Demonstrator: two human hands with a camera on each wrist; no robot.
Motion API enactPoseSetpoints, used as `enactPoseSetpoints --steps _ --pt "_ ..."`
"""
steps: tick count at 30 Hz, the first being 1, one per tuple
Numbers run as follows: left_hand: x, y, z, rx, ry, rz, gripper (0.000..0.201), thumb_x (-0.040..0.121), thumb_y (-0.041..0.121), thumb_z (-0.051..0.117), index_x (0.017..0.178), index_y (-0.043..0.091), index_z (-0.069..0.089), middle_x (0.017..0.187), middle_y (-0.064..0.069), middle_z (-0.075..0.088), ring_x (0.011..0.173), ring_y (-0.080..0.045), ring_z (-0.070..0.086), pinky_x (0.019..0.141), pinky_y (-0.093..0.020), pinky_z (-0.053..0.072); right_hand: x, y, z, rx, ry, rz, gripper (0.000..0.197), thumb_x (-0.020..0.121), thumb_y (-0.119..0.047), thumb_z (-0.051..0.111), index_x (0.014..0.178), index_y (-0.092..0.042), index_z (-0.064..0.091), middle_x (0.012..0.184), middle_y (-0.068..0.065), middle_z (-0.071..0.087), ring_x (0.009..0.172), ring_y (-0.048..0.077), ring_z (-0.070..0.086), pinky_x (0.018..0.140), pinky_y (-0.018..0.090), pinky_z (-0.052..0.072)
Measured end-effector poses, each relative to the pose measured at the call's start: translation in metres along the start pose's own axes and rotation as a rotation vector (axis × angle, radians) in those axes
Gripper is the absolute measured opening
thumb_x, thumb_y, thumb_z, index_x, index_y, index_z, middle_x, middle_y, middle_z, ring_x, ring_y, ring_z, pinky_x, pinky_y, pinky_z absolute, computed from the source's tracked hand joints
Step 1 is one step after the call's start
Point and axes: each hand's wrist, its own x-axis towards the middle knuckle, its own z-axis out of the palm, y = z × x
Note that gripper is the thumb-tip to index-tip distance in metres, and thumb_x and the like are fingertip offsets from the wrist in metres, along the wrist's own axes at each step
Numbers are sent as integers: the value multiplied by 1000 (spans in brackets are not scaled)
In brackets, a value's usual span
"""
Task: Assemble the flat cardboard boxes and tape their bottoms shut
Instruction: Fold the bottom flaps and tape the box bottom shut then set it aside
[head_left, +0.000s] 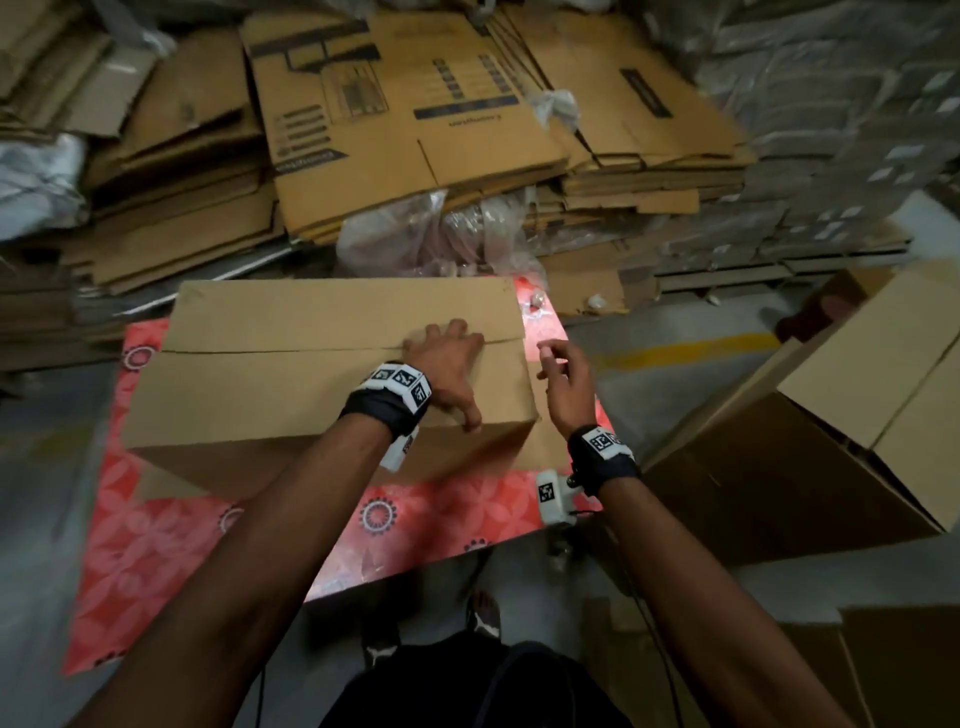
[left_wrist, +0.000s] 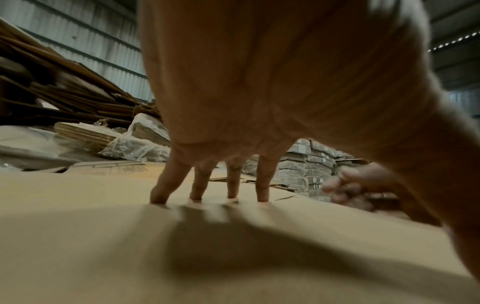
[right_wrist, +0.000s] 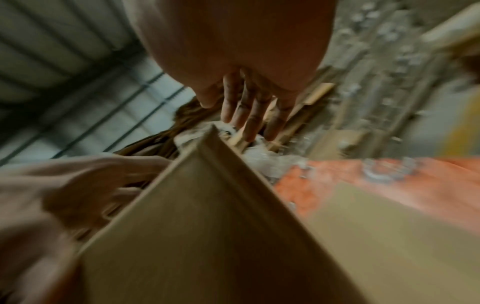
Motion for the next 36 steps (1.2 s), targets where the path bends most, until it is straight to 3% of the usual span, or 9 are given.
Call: enactPoseSetpoints --steps 3,7,13,18,21,25,30,33,36 --pt "-19 -21 4 27 -38 76 138 33 58 95 152 32 30 163 5 15 143 -34 25 109 -62 34 11 -21 20 -286 -208 -203 28 91 -33 58 111 -15 66 112 6 59 97 19 58 81 33 47" --pt "-50 -57 3 98 -126 139 143 38 46 100 158 35 23 166 21 6 151 -31 10 114 -64 25 8 -39 43 -660 -413 -356 61 79 -59 50 130 -28 59 138 6 46 130 29 37 102 47 33" --pt "-100 -103 -6 237 -151 57 130 52 30 98 156 46 21 169 15 -3 156 -29 -3 118 -67 12 3 -58 79 -816 -645 -438 84 76 -85 43 150 -45 35 162 14 24 150 41 17 119 59 17" --pt "-133 -125 5 264 35 -85 109 71 13 77 154 55 19 169 12 -8 157 -29 -1 120 -65 7 -13 -79 109 -921 -594 -545 85 81 -85 35 150 -35 37 142 22 45 118 43 51 102 50 40" --pt "-150 -134 25 92 107 -166 110 69 14 72 156 53 15 170 7 1 155 -30 10 120 -64 17 -24 -99 118 -876 -627 -525 81 82 -79 34 146 -30 39 125 20 56 103 44 60 92 50 47" --pt "-162 -133 52 -279 225 -226 99 65 31 56 159 39 24 167 -3 20 150 -33 24 116 -55 30 -16 -121 104 -425 -669 -334 62 88 -68 38 130 -28 57 107 16 72 99 37 66 88 47 51" --pt "-151 -114 71 -123 166 -310 77 86 77 44 154 57 16 169 18 -2 150 -41 8 116 -70 12 -3 -124 83 -114 -379 -77 50 104 -42 36 88 -1 60 84 18 60 81 35 51 72 42 38" --pt "-142 -105 72 -4 82 -335 83 84 81 49 156 54 15 167 22 0 145 -47 8 112 -75 11 7 -107 85 61 -226 126 50 104 -50 35 95 -9 63 91 16 67 78 37 65 70 51 59" --pt "-141 -104 67 58 94 -299 86 81 81 51 155 52 18 165 23 16 136 -42 22 106 -68 26 12 -79 87 122 -126 244 25 101 -53 48 110 -31 57 95 1 64 79 35 72 55 47 62"
